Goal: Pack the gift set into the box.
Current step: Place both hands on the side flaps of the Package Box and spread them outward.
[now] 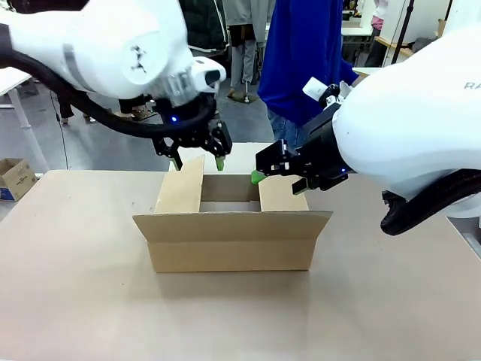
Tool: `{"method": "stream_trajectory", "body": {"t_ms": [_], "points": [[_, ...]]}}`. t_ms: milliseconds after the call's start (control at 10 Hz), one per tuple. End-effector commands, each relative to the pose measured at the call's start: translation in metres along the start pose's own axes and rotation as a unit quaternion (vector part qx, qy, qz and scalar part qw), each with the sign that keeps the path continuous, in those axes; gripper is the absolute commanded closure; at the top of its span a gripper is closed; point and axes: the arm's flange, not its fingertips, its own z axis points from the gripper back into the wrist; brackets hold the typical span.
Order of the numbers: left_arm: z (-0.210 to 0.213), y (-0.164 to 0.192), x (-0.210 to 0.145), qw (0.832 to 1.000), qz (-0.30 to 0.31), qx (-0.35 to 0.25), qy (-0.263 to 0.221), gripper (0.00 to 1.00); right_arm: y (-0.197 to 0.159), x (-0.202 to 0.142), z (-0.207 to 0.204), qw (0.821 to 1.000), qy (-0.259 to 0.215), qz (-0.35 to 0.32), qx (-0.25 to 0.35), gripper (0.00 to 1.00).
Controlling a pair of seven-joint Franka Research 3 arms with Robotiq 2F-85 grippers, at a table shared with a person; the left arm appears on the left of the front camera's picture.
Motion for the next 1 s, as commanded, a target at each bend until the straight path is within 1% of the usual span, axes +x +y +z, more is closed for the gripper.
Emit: {"method": "stream_trajectory", "body": {"t_ms": [0,100,300,400,500,600,800,900], "points": [[0.006,-0.004,0.015,1.0,0.025,-0.001,0.0,0.0,-0.002,0.003,0.004,1.0,0.005,0.005,0.0,0.0],[0.0,0.0,0.0,1.0,0.0,0.0,0.0,0.0,-0.002,0.003,0.004,1.0,0.005,0.005,0.0,0.0],[0.0,0.0,0.0,1.0,0.0,0.0,0.0,0.0,-0.002,0.003,0.004,1.0,0.005,0.005,0.0,0.0],[-0.004,-0.006,0.004,1.0,0.006,0.005,0.003,0.0,-0.002,0.003,0.004,1.0,0.005,0.005,0.0,0.0],[-0.019,-0.009,0.01,1.0,0.003,-0.002,-0.001,0.0,-0.002,0.003,0.004,1.0,0.005,0.005,0.0,0.0],[-0.024,-0.011,0.012,1.0,0.009,0.003,-0.01,0.0,-0.002,0.003,0.004,1.0,0.005,0.005,0.0,0.0],[-0.03,-0.015,0.013,0.999,0.016,0.022,-0.025,0.0,-0.002,0.003,0.004,1.0,0.005,0.005,0.0,0.0],[-0.036,-0.016,0.015,0.999,0.026,0.036,-0.02,0.0,-0.002,0.003,0.004,1.0,0.005,0.005,0.0,0.0]]}}
